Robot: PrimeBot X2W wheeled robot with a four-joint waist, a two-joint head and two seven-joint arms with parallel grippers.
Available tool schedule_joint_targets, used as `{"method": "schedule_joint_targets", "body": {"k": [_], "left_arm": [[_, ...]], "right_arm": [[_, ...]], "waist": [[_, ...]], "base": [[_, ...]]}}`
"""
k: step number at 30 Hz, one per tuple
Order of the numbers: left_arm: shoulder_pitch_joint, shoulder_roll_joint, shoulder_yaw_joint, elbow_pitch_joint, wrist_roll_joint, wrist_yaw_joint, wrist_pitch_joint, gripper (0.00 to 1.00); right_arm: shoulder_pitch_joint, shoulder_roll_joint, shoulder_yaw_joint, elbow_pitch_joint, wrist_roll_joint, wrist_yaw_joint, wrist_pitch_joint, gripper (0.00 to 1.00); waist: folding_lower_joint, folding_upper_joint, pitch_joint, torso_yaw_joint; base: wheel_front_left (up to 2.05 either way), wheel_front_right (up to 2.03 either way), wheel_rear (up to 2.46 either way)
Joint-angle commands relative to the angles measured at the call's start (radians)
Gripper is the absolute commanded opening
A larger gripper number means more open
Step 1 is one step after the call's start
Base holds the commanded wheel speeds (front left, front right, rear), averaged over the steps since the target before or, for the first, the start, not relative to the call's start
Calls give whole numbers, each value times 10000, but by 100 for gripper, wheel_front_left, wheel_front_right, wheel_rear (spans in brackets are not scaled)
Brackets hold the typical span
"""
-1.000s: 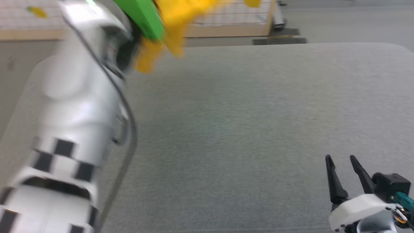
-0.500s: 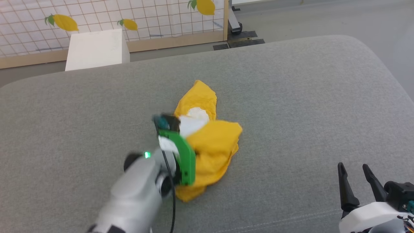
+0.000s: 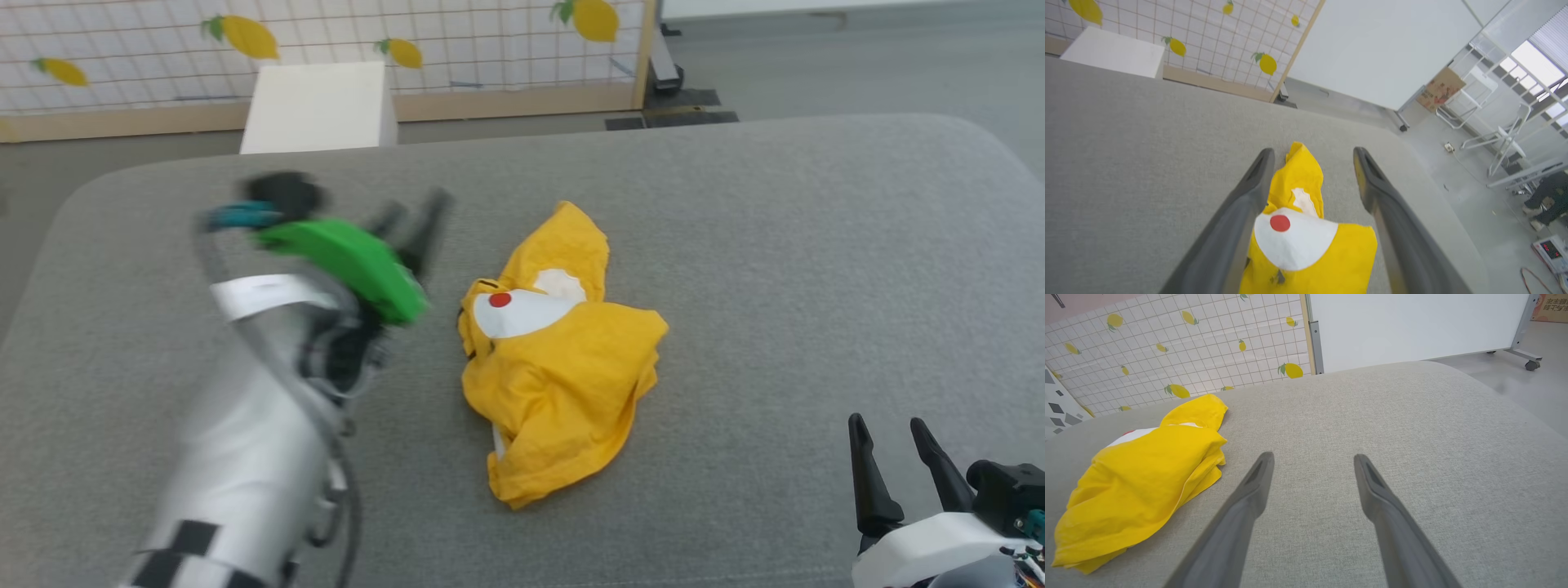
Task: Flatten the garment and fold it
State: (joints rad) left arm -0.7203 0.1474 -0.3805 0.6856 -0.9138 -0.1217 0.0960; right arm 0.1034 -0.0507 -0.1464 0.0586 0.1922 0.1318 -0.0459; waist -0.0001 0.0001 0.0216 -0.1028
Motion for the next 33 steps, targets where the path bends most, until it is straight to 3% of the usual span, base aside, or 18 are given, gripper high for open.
{"method": "schedule_joint_targets", "body": {"k": [1, 6, 13, 17, 22, 27, 33], "left_arm": [[216, 368, 306, -312, -3, 142, -570, 100], [1705, 1466, 1126, -1656, 630, 776, -2779, 100], [4065, 2545, 1173, -3666, 2633, 1838, -3538, 100], [5348, 2544, 1266, -4586, 3173, 2256, -3569, 100], [6207, 2326, 1413, -5220, 3226, 2384, -3574, 100], [6736, 1986, 1790, -5737, 3089, 2577, -3575, 100], [6760, 1853, 1822, -6067, 3213, 2483, -3576, 100]], "right_arm": [[-76, 5, 17, 26, 51, -11, -70, 100], [-45, 5, 43, -6, 22, -11, 11, 100], [-46, 5, 120, -5, 18, -11, 223, 100], [-256, 5, 102, 150, -22, -11, 520, 100], [-895, 5, 152, 463, -24, -11, 1349, 100], [-2557, 5, 576, 1274, -496, -11, 3308, 100], [-4940, 5, 1641, 2885, -1654, -11, 5597, 100]], "waist": [[1, -1, -212, 312], [1, -1, -374, 739], [1, -1, -344, 1187], [1, -1, -308, 1288], [1, -1, -201, 1384], [1, -1, 69, 1455], [1, -1, 625, 1849]], "base": [[0, 0, 0], [0, 0, 0], [0, 0, 0], [0, 0, 0], [0, 0, 0], [0, 0, 0], [0, 0, 0]]}}
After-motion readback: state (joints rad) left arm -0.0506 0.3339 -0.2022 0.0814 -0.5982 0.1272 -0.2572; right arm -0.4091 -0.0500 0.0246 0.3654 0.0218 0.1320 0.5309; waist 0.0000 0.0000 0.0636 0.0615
